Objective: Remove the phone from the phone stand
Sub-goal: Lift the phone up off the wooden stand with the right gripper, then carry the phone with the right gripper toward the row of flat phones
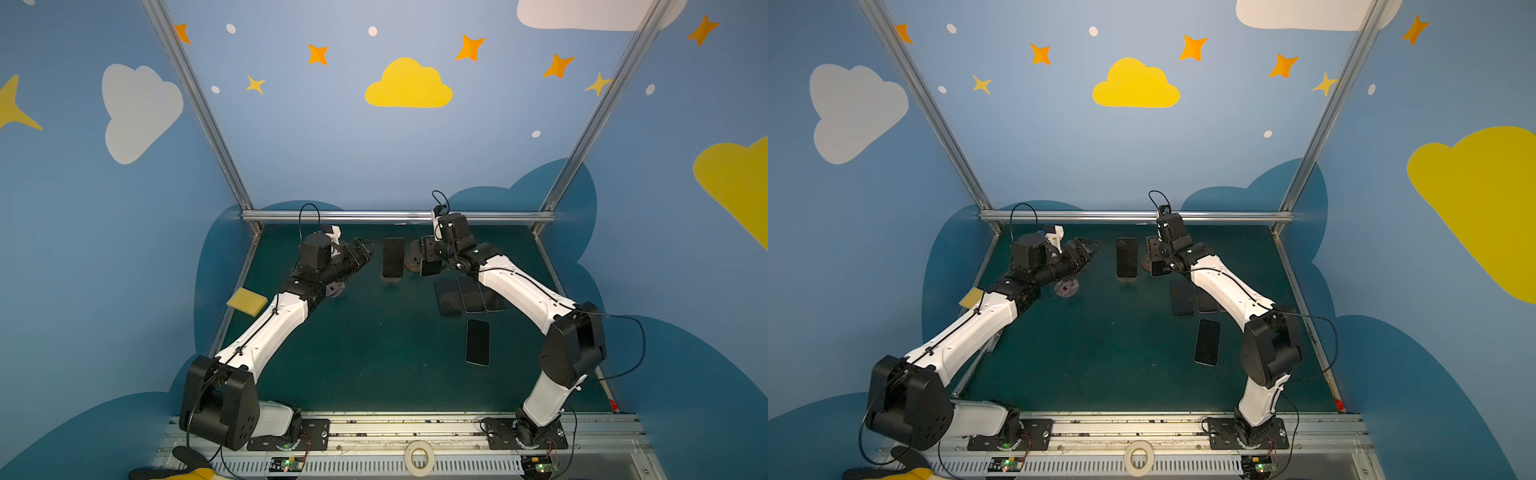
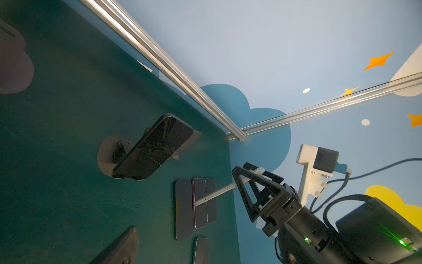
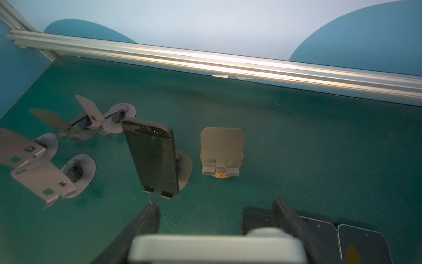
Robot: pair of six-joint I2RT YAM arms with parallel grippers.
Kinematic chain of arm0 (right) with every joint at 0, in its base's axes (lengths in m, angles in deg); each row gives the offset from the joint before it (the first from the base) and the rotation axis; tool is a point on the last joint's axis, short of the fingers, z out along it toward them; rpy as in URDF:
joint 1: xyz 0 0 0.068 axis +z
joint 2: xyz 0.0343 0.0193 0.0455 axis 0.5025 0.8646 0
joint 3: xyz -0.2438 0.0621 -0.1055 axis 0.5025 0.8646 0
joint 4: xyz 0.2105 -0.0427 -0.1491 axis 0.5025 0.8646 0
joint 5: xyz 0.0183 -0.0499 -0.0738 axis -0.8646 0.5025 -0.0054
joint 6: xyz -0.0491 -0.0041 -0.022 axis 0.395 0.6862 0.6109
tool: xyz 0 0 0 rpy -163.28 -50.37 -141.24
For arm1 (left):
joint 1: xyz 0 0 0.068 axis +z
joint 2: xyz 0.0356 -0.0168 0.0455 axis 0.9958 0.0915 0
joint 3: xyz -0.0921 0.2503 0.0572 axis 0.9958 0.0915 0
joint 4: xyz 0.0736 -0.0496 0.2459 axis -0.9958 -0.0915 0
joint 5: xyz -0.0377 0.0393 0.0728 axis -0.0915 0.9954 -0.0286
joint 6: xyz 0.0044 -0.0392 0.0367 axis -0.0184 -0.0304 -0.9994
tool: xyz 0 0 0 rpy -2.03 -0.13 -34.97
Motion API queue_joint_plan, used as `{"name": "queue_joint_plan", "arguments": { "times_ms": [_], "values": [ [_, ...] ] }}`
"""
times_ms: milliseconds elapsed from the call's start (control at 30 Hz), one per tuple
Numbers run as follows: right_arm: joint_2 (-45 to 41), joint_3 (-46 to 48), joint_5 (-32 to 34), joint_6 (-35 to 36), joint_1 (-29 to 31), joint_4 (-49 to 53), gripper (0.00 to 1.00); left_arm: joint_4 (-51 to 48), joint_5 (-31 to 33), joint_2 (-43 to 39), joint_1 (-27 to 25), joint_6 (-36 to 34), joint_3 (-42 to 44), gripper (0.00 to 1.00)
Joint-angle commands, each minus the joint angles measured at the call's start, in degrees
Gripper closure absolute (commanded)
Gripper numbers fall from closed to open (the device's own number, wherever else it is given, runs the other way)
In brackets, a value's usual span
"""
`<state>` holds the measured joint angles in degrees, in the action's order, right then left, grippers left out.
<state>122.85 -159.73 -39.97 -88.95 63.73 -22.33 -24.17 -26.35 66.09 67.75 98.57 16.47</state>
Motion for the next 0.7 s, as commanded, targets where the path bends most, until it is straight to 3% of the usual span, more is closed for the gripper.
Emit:
{"name": "queue_joint_plan", "arguments": {
  "times_ms": [0, 400, 533, 667],
  "values": [
    [-5.71, 3.42, 0.88, -1.0, 1.03, -2.4, 0.45, -0.29, 0.27, -0.19, -0.86, -1.47, -1.74, 0.06],
    [-19.64, 16.58, 5.58, -4.31, 4.24, 5.08, 0.48, -2.81, 2.66, -0.91, -4.96, -3.9, -2.43, 0.06],
    [-24.31, 18.24, 8.53, -9.26, 7.17, 12.34, 0.48, -3.31, 3.16, -0.3, -5.48, -4.47, -2.61, 0.06],
    [-29.13, 24.26, 9.52, -11.06, 10.26, 11.77, 0.48, -3.9, 3.66, 0.25, -5.48, -4.84, -2.7, 0.06]
  ]
}}
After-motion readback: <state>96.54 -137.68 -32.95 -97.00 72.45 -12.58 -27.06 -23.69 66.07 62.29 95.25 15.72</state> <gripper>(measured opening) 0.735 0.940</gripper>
